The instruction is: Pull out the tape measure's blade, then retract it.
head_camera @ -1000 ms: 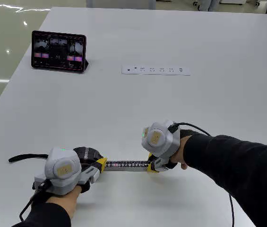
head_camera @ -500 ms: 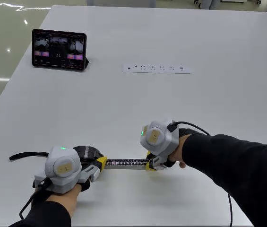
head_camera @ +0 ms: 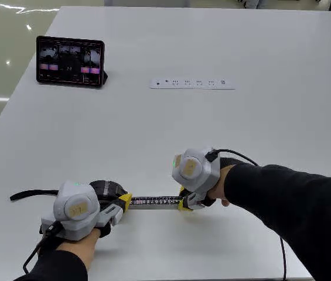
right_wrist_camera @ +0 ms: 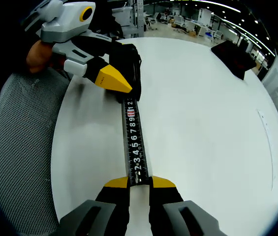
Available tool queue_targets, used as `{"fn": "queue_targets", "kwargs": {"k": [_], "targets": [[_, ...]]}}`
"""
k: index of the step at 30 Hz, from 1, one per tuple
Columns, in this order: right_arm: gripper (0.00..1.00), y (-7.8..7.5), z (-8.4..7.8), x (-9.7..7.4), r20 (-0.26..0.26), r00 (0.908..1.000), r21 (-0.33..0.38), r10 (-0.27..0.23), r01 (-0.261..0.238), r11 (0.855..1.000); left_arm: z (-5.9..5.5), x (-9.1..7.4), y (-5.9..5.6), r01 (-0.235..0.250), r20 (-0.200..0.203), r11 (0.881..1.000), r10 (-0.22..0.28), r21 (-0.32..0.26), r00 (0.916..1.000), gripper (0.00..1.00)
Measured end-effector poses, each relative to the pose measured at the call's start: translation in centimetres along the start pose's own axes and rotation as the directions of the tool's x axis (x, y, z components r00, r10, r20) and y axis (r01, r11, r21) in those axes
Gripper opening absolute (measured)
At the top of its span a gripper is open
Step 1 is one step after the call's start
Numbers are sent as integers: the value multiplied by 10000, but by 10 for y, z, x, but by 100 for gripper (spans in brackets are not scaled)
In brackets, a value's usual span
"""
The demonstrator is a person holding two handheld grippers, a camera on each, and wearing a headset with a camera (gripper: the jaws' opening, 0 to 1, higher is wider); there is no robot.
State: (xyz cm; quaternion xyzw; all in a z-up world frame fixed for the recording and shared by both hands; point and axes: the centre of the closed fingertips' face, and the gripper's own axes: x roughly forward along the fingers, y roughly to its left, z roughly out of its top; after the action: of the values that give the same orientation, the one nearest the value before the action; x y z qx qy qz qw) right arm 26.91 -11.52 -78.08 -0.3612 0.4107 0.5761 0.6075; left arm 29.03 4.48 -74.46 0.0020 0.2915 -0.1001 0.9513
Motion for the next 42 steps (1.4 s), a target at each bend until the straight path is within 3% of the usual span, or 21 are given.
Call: {"fn": "queue_targets", "kwargs": {"k": [5, 11, 16, 42], "targets": [[11, 1, 1, 0, 142, 9997, -364, 196, -191, 9992, 0, 0, 0, -7, 5, 10000, 7, 10, 10000, 60], [10, 0, 3, 1, 94, 9998, 412, 195, -199, 9990, 0, 1, 0, -10, -9, 10000, 10, 17, 10000, 60], [10, 1, 5, 3, 83, 9997, -14, 233, -233, 9997, 0, 1, 0, -5, -19, 10000, 5, 14, 10000, 60], [11, 1, 18, 9, 121, 9999, -70, 56, -55, 10000, 0, 0, 0, 7, 8, 10000, -7, 0, 10000, 60]]}}
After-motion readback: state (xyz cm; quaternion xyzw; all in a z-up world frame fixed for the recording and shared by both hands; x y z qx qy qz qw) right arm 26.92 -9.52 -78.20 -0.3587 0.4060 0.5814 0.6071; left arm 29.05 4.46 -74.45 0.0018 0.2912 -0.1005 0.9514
